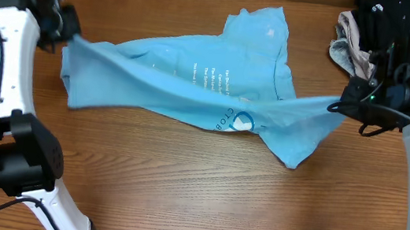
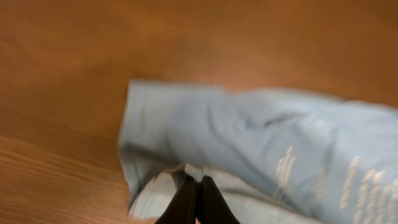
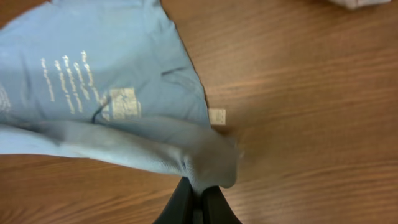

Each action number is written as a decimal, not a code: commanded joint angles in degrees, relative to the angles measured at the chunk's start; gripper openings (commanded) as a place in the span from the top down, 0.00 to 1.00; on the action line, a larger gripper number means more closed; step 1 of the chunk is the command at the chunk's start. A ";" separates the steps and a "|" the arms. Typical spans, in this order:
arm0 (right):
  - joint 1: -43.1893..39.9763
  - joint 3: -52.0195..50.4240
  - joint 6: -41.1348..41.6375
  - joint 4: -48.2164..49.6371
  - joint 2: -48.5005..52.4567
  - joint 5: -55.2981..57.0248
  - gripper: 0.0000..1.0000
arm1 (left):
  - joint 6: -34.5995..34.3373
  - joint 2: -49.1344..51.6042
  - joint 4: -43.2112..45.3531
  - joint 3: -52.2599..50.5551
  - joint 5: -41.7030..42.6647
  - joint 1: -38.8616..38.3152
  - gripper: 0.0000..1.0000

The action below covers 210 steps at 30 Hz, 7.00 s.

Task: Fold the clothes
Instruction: 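Lift the shirt by both hem corners high above the table, then lower the held blue T-shirt flat onto the table with both grippers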

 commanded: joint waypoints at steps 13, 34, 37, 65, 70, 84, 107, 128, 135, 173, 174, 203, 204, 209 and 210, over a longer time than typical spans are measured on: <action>-0.31 29.38 -5.81 -1.99 -0.59 1.86 0.96 | 2.82 -2.51 -18.71 54.03 -6.56 2.82 0.96; -0.31 60.30 -7.74 -10.75 -6.93 9.09 0.96 | 2.16 -18.71 -18.58 61.64 -4.02 14.64 0.96; -0.28 60.28 -7.74 -10.03 -5.79 9.11 0.96 | 2.16 -17.38 -18.56 60.37 -2.95 14.64 0.96; -0.35 60.46 -10.84 33.64 22.23 8.94 0.96 | -4.07 6.67 11.50 55.19 8.13 11.65 0.96; -1.49 60.43 -11.78 35.36 22.23 8.94 0.96 | -3.52 6.67 13.29 55.19 8.20 11.65 0.96; -2.54 53.35 -11.54 26.38 29.86 -0.17 0.96 | 4.83 9.42 -5.95 47.60 2.08 11.72 0.96; -2.56 52.94 -11.78 18.51 14.29 1.73 0.96 | 5.20 -2.21 -9.88 45.13 2.75 11.72 0.96; -2.56 52.87 -15.08 14.08 -1.90 9.55 0.96 | 5.09 -16.98 -6.27 45.11 -8.17 11.72 0.96; -2.56 52.87 -16.33 21.00 9.03 7.04 0.96 | 3.87 -7.32 -3.32 45.11 -7.91 11.72 0.96; -2.82 58.77 -10.40 13.46 31.71 -9.27 0.96 | 1.36 2.54 -17.77 44.96 -1.75 10.12 0.96; -2.82 58.77 -10.40 11.96 31.82 -9.66 0.96 | 1.36 2.54 -19.52 44.96 -1.75 10.12 0.96; -2.86 33.11 -0.92 -17.79 7.76 -4.52 0.96 | 5.27 -18.78 -32.74 10.60 -2.25 10.14 0.96; -2.86 30.01 -0.48 -17.79 5.31 -3.89 0.96 | 5.27 -19.56 -32.74 8.66 -2.25 10.14 0.96; -2.86 14.84 2.32 -17.77 -7.41 -3.78 0.96 | 5.18 -25.33 -32.74 0.59 -1.90 10.12 0.96; -2.86 12.63 2.80 -17.77 -8.94 -3.76 0.96 | 4.94 -26.53 -32.74 -0.79 -1.92 10.12 0.96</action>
